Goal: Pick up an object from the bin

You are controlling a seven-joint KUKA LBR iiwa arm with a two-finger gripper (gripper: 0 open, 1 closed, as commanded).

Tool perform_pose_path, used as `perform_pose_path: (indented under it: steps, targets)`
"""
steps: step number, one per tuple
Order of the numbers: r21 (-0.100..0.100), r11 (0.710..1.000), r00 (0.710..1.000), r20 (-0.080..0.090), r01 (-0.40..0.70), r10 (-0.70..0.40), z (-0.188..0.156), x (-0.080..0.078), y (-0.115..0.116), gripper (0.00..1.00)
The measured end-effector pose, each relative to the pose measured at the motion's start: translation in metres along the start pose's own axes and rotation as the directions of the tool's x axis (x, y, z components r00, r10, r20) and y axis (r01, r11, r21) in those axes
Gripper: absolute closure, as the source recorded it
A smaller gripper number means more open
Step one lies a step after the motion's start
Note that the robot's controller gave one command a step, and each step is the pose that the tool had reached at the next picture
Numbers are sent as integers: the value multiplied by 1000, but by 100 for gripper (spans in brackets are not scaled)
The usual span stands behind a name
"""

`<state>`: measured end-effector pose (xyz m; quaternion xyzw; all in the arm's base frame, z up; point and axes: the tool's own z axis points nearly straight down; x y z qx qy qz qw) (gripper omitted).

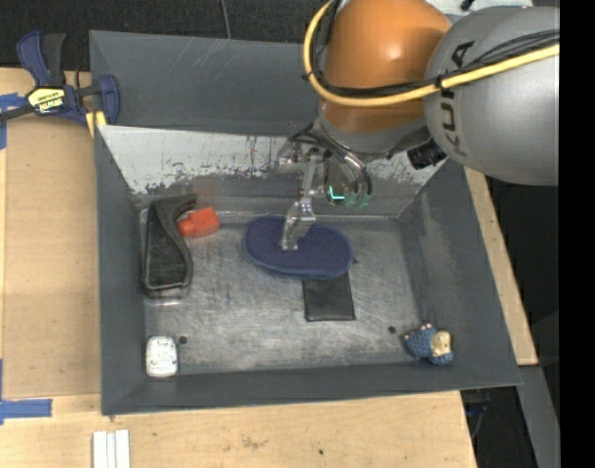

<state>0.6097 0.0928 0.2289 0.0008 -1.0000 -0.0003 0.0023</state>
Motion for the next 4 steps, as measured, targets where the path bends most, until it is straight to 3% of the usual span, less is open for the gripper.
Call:
perform_pose_path:
  steps: [1,2,3,4]
  targets:
    - [2,1000,1000,0,29,-29,121,1,-36,0]
    - [2,967,967,11,255,-255,153,-13,-44,0]
    - [2,967,967,16,253,-253,151,-14,-44,100]
    - [9,856,856,15,517,-517,-77,-2,-62,100]
